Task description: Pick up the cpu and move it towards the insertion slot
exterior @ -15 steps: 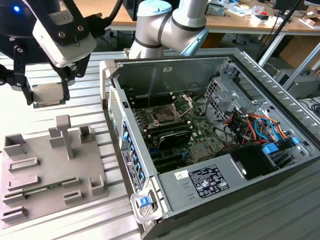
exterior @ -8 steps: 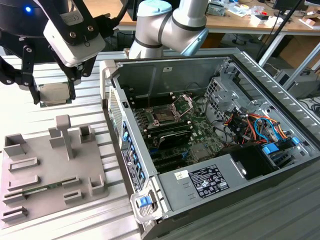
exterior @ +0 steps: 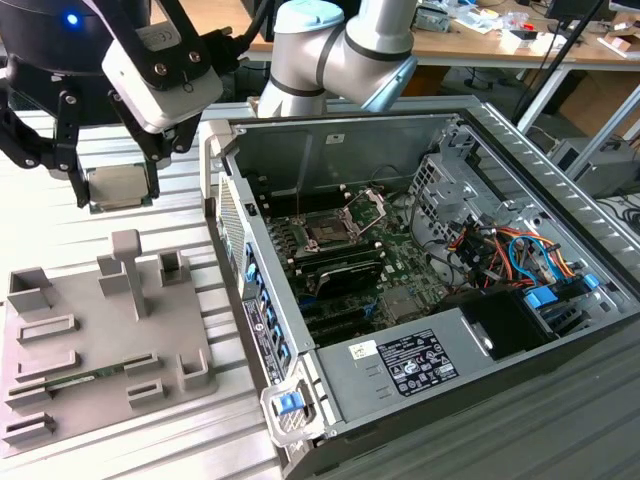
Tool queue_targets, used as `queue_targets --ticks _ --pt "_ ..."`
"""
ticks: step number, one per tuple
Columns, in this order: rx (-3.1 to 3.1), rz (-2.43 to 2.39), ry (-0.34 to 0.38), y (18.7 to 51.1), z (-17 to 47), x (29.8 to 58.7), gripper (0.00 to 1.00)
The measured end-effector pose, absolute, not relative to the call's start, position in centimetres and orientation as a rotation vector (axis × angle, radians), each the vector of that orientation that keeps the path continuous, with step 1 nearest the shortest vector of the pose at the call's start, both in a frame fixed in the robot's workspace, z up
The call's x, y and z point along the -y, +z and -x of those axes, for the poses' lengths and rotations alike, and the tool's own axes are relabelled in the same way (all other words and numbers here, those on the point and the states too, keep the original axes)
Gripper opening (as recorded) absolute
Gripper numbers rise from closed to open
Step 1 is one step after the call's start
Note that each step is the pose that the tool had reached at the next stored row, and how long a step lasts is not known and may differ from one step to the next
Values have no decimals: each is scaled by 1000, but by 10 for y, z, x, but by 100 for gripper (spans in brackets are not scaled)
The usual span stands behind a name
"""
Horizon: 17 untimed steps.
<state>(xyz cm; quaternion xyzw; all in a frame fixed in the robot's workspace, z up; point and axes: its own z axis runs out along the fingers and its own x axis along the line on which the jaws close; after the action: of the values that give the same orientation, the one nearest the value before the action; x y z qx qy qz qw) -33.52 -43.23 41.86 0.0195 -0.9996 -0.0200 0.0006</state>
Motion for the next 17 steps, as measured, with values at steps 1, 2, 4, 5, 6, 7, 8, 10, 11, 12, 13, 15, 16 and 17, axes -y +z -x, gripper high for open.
queue_targets --ticks 1,2,4,5,6,7,8,10,11,12,13,15,16,17 --pt "3139 -61 -63 419 334 432 55" --pt "3139 -61 -63 419 333 432 55" --pt "3139 -61 -63 419 331 432 55" --pt "3139 -61 -63 419 329 432 55" --pt "3139 -61 -63 419 327 432 55" --pt "3139 -61 -63 419 326 432 55" --pt "3139 -61 -63 419 325 432 55" --pt "3139 -61 -63 419 322 432 55" --pt "3139 -61 -63 419 321 432 55" --pt "3139 -61 -63 419 319 432 55" --pt "3139 -61 -63 419 318 432 55" --pt "3139 -61 -63 419 316 432 55" --pt "3139 -61 -63 419 315 432 55" --pt "3139 -61 -63 419 314 432 55"
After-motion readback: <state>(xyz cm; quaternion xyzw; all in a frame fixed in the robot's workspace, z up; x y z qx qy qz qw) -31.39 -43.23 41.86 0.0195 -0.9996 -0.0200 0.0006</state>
